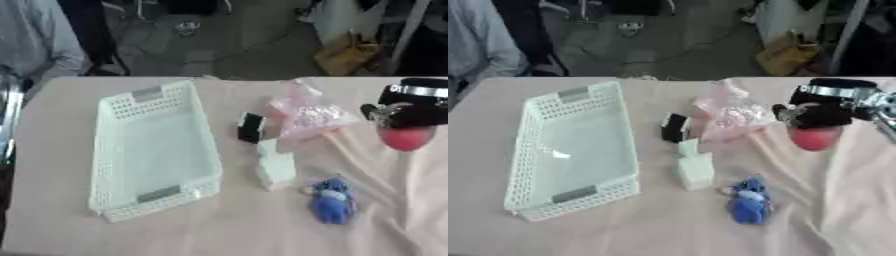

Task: Pick up objects on the table and place them in the box.

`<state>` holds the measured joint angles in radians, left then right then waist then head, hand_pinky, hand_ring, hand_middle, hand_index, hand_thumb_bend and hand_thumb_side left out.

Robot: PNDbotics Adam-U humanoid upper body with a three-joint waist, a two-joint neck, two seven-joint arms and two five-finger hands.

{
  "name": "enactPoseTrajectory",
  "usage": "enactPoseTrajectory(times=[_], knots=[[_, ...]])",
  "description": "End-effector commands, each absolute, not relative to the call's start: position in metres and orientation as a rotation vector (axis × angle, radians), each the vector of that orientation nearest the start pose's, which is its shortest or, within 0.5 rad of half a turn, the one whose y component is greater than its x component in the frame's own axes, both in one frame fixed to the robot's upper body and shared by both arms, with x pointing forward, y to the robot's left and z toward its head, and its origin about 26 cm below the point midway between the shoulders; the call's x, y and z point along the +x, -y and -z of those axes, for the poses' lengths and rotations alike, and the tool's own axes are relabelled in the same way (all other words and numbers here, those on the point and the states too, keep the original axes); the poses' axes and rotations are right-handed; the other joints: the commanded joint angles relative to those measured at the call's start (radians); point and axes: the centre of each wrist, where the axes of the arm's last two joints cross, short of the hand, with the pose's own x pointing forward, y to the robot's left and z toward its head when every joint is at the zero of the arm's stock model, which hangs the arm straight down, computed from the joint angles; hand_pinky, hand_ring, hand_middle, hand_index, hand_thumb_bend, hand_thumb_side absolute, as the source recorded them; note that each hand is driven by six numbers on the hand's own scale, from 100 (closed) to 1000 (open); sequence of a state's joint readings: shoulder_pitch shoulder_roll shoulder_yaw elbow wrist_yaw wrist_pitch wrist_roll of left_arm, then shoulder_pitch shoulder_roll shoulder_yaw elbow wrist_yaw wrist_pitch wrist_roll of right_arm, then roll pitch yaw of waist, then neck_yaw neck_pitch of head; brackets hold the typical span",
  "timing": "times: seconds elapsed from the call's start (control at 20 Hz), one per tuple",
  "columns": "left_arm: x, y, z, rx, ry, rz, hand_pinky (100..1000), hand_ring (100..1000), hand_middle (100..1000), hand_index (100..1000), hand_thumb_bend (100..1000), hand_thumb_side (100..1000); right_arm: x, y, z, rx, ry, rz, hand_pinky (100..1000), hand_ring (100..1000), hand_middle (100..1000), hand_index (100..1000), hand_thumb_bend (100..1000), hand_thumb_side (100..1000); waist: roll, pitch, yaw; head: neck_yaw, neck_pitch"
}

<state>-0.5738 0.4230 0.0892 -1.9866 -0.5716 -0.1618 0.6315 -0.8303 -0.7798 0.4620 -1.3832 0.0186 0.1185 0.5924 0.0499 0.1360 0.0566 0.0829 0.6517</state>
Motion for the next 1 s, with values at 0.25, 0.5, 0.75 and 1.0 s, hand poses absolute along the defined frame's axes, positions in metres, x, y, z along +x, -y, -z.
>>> enactPoseTrajectory(times=[0.25,0.5,0.75,1.0], knots=[[0.307,-0.265,-0.312,-1.146,-2.912,0.098,829,959,865,905,100,927,0.411,0.265,-0.293,-0.265,1.566,-1.392,100,100,100,100,100,566,-0.028,0.018,0.024,-0.028,-0.048],[0.307,-0.261,-0.317,-1.114,-2.904,0.109,830,959,865,905,100,925,0.413,0.250,-0.309,-0.274,1.640,-1.386,100,100,100,100,100,577,-0.036,0.034,0.054,-0.068,-0.070],[0.306,-0.259,-0.321,-1.090,-2.897,0.133,829,958,864,905,100,923,0.416,0.236,-0.318,-0.294,1.709,-1.392,100,100,100,100,100,591,-0.037,0.053,0.085,-0.096,-0.087],[0.307,-0.257,-0.322,-1.070,-2.902,0.156,830,958,863,905,100,921,0.419,0.217,-0.327,-0.408,1.872,-1.364,100,100,100,100,100,649,-0.031,0.072,0.104,-0.123,-0.105]])
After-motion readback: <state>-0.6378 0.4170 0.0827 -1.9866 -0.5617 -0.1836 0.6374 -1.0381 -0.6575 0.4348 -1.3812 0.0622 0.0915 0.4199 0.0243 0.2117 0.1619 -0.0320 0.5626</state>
